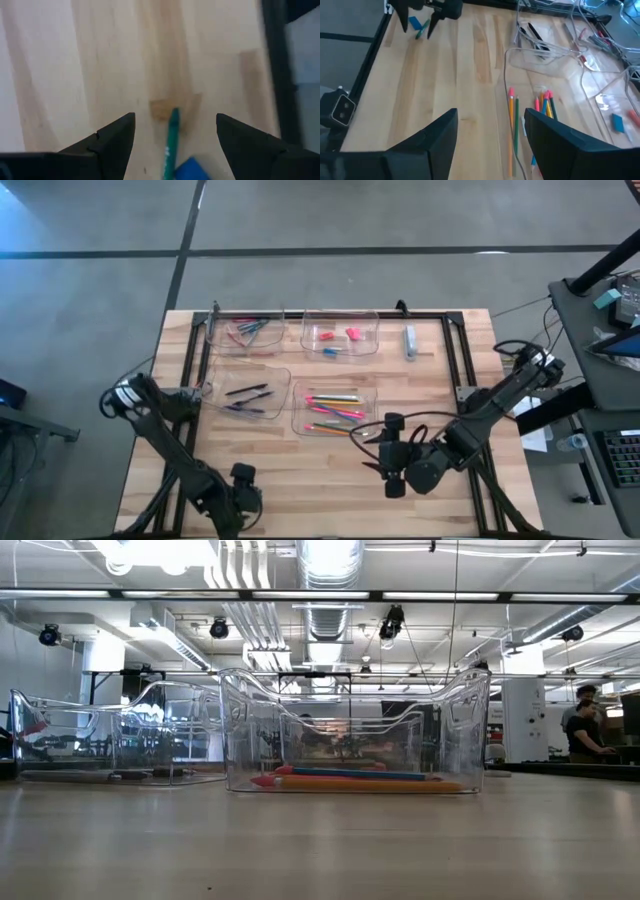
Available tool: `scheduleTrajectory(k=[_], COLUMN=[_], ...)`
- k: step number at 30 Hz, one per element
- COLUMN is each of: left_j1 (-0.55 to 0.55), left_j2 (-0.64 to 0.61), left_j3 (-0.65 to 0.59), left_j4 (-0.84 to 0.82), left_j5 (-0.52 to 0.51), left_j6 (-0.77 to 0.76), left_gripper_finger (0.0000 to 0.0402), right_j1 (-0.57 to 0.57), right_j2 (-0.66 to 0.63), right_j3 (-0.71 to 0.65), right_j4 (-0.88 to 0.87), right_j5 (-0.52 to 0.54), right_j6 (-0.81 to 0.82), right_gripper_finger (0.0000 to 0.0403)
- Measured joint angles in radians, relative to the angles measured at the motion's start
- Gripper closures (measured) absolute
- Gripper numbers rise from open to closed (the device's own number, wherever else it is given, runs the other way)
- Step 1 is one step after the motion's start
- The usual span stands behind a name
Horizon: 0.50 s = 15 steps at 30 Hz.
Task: Sort crayons/erasers/pens/pencils in bins
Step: Put the green crayon into the top left transparent bin
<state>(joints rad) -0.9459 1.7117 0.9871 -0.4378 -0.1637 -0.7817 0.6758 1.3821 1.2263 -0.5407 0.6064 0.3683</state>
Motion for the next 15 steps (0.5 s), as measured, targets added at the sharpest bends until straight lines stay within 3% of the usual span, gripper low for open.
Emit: scheduleTrajectory(k=[8, 15], left_j1=[-0.005, -0.014], left_j2=[0.049, 0.053], left_j3=[0.000, -0.016], left_j4=[-0.032, -0.043], left_j5=[-0.022, -0.066], left_j6=[-0.024, 0.013], left_gripper_finger=[0.0150, 0.0240], right_j1=[0.000, 0.000], right_j2=[0.002, 0.001], right_j3=[0.001, 0.001], right_j4=[0.007, 0.007], right_j5=[0.007, 0.029], right_j6=[0.016, 0.006], right_gripper_finger=[0.0184, 0.0184])
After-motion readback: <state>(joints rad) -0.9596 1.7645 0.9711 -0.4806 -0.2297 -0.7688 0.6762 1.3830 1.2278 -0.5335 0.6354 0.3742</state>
